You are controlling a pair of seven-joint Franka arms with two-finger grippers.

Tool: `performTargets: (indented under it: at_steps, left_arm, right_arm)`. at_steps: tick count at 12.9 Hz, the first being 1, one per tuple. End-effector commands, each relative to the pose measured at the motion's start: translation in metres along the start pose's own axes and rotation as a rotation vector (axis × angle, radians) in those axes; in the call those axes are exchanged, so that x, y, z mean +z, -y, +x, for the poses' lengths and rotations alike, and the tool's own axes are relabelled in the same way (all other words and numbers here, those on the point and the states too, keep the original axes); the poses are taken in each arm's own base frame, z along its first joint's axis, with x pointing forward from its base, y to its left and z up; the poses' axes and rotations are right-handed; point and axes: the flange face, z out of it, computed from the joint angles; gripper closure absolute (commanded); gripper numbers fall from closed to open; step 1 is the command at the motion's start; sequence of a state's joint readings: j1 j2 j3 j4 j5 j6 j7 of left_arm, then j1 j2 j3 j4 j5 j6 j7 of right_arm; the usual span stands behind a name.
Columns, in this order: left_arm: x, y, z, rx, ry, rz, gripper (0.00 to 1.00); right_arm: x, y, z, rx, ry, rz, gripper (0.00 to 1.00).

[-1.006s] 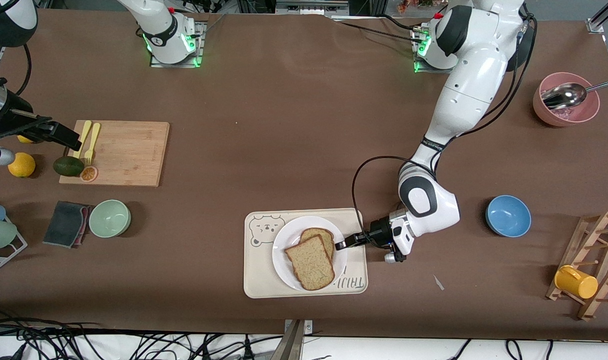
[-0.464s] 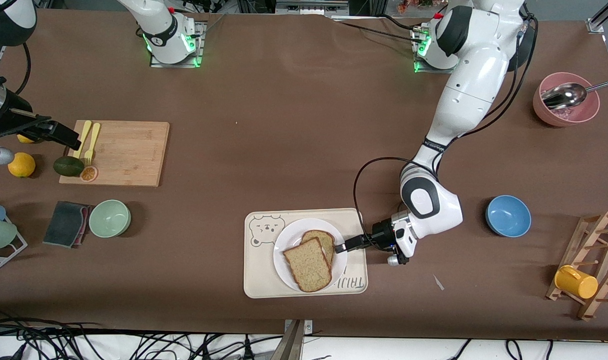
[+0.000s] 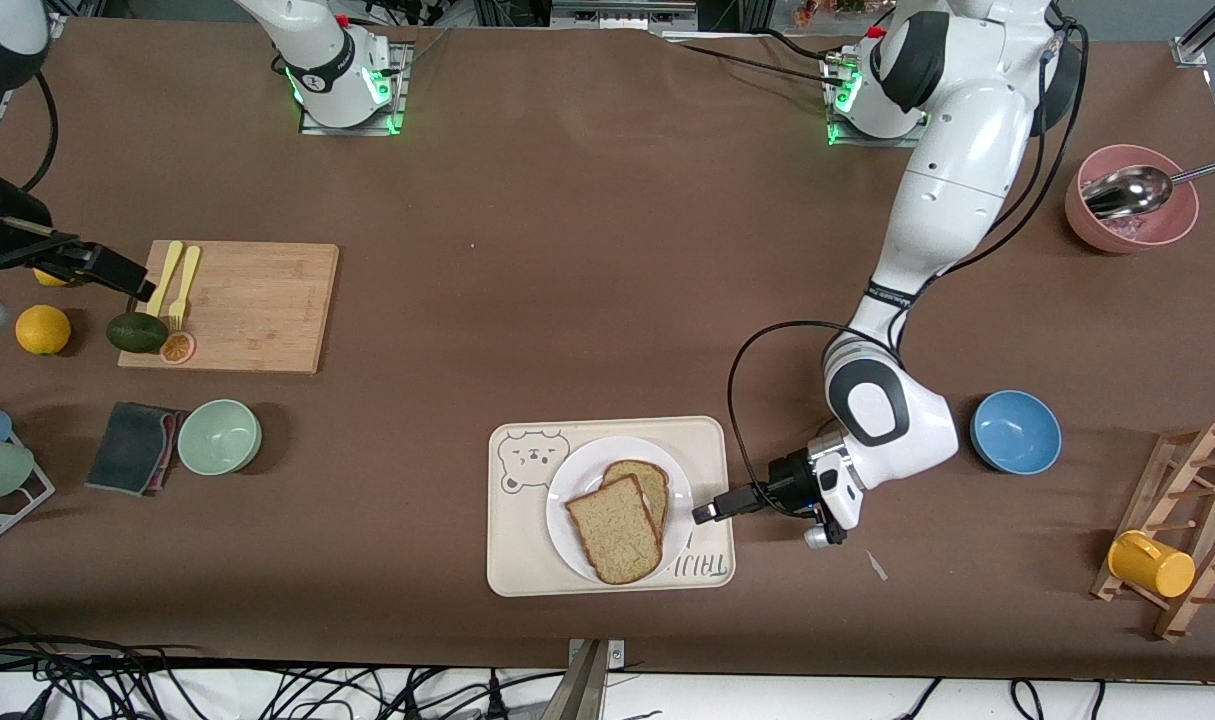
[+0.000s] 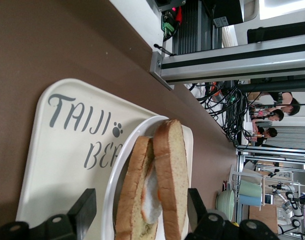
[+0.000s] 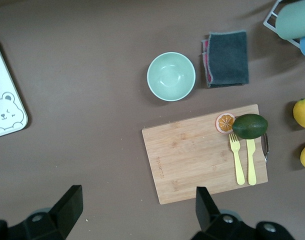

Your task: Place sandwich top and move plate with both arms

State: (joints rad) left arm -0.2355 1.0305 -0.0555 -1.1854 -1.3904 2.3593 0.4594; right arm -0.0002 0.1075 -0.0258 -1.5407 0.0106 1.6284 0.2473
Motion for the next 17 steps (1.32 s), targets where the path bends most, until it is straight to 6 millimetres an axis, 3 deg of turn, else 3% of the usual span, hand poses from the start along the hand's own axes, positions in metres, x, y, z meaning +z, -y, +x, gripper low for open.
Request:
performTargets:
  at_steps: [1, 4, 5, 6, 8, 14, 17]
  left_arm:
    - [-0.032, -0.041, 0.010, -0.007, 0.050, 0.093, 0.00]
    - [-0.067, -0.072, 0.019, 0.020, 0.103, 0.196, 0.00]
    - [-0.077, -0.077, 0.020, 0.009, 0.114, 0.237, 0.00]
    - [-0.090, -0.077, 0.019, -0.025, 0.119, 0.273, 0.00]
    - [-0.121, -0.075, 0.017, -0.027, 0.118, 0.370, 0.00]
    - [-0.231, -0.086, 0.031, 0.098, 0.073, 0.830, 0.00]
    - [-0.310, -0.110, 0.030, 0.062, 0.097, 0.917, 0.00]
  right_arm:
    - [-0.014, -0.008, -0.002, 0.009, -0.007, 0.018, 0.00]
    - [-0.016, -0.006, -0.003, -0.019, -0.028, -0.057, 0.00]
    - [-0.025, -0.008, 0.000, -0.016, -0.047, -0.050, 0.00]
    - [-0.037, -0.008, 0.001, -0.012, -0.060, -0.042, 0.00]
    - [-0.040, -0.007, 0.000, -0.016, -0.064, -0.043, 0.00]
    - [-0.030, 0.002, -0.002, -0.028, -0.023, -0.047, 0.00]
    - [-0.030, 0.003, -0.002, -0.011, -0.023, -0.040, 0.00]
